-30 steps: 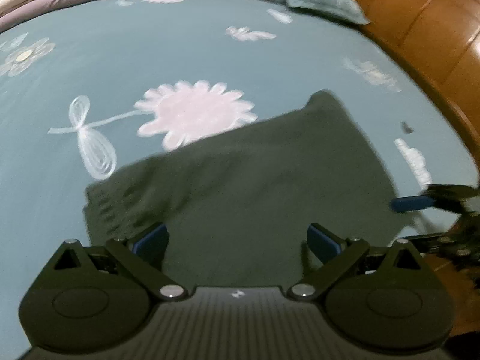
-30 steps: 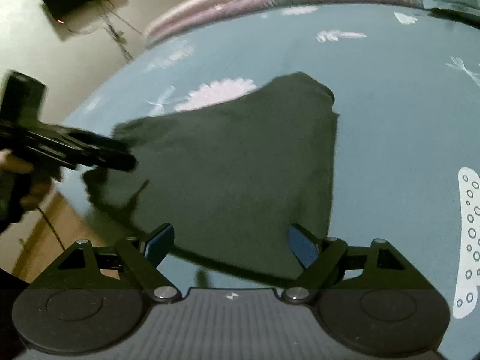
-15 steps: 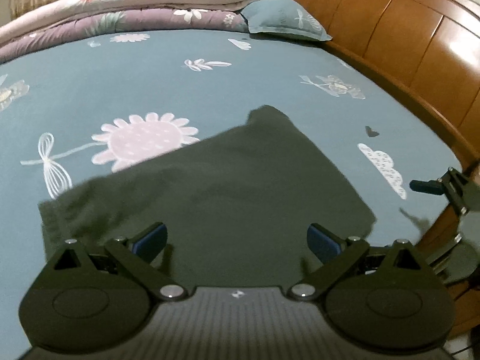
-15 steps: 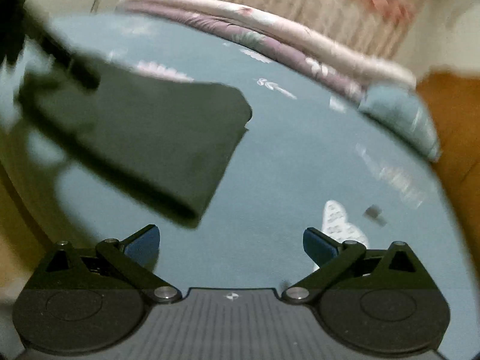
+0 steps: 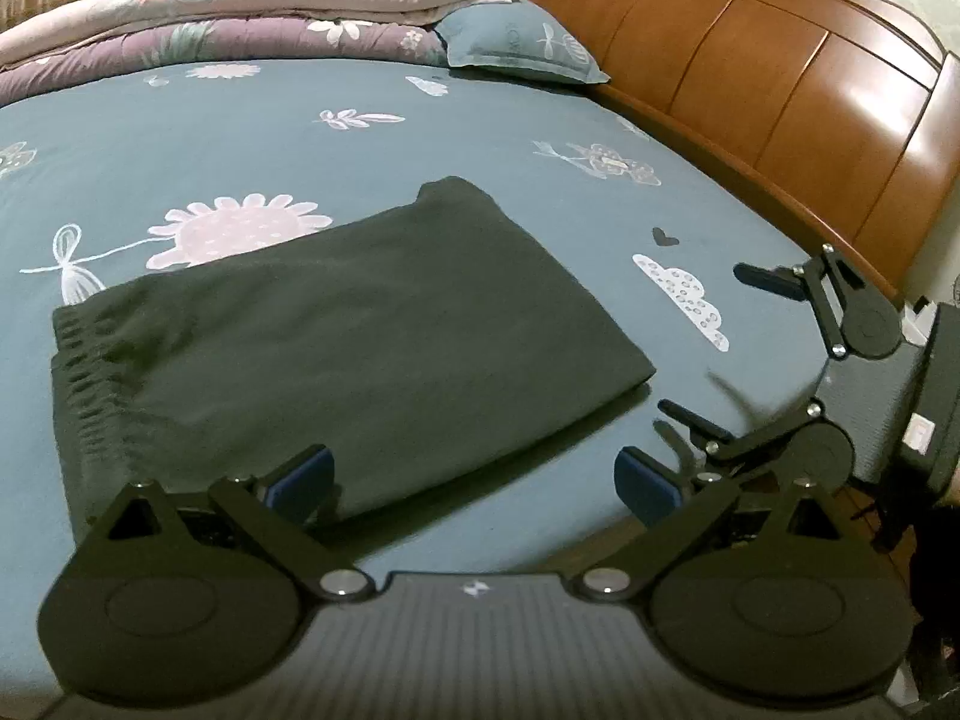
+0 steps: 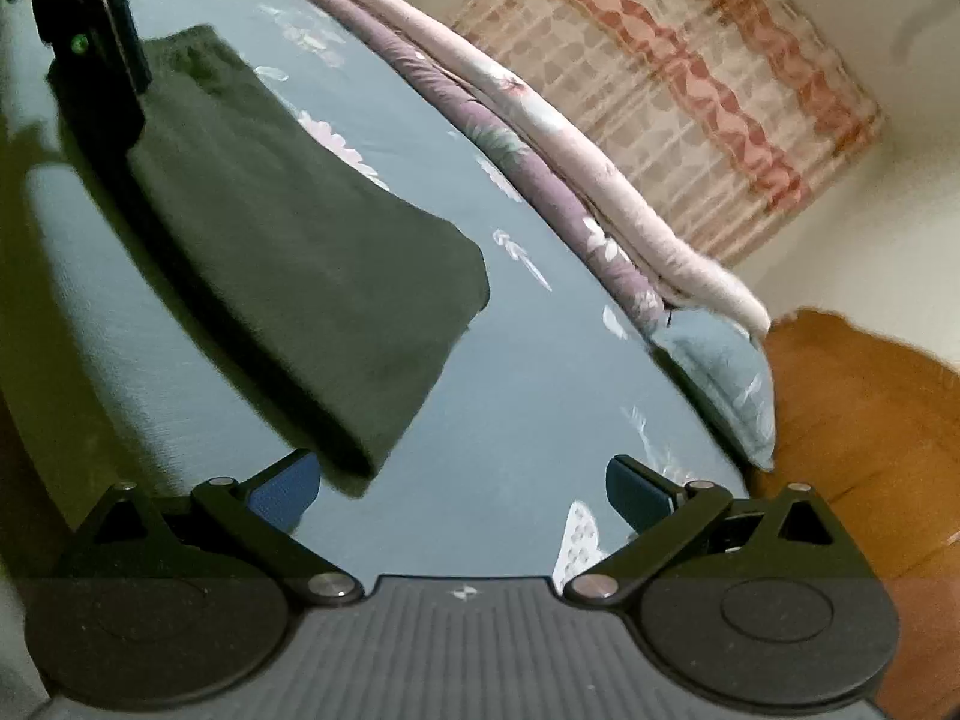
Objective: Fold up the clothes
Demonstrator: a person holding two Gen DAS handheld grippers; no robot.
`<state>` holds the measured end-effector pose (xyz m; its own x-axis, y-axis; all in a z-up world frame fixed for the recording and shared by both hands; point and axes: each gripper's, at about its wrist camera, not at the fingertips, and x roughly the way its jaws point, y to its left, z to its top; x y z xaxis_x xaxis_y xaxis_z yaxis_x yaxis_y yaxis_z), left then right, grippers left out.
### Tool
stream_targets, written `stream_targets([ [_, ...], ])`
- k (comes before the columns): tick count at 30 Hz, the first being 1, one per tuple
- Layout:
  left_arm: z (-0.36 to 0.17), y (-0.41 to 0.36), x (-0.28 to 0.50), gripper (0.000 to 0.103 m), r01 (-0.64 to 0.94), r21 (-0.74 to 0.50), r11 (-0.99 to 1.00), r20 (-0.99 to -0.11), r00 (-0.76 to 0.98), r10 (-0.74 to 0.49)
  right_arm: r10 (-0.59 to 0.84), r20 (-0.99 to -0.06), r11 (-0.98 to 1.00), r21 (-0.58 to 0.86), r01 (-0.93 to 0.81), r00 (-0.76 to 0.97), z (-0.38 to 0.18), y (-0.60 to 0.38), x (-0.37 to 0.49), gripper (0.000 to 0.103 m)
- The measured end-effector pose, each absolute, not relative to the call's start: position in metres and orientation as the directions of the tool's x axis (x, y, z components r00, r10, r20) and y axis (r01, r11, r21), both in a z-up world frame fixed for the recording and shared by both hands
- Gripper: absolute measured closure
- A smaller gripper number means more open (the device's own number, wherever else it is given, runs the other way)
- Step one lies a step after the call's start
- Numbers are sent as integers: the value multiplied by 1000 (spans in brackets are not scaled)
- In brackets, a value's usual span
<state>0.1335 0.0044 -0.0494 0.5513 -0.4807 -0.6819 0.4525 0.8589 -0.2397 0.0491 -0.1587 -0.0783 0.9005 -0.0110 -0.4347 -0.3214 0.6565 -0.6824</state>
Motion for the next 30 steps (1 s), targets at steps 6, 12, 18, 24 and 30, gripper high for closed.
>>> stream_targets([
  [6,-52,7,144,4,446,-251,859,-680,550,-484,-26,-420,550,-763,-338,907,-89,-144,65,0],
  [12,-52,5,154,4,455,-262,851,-674,544,-499,18,-395,451,-817,-360,918,-92,-131,71,0],
  [18,-55,3,162,4,454,-269,849,-671,544,-503,22,-435,475,-788,-392,900,-90,-139,89,0],
  [24,-60,11,171,4,432,-268,861,-691,537,-484,-28,-516,555,-721,-416,856,-82,-168,89,0],
  [30,-48,21,190,4,409,-284,867,-701,528,-479,9,-609,634,-610,-475,793,-55,-180,91,0],
])
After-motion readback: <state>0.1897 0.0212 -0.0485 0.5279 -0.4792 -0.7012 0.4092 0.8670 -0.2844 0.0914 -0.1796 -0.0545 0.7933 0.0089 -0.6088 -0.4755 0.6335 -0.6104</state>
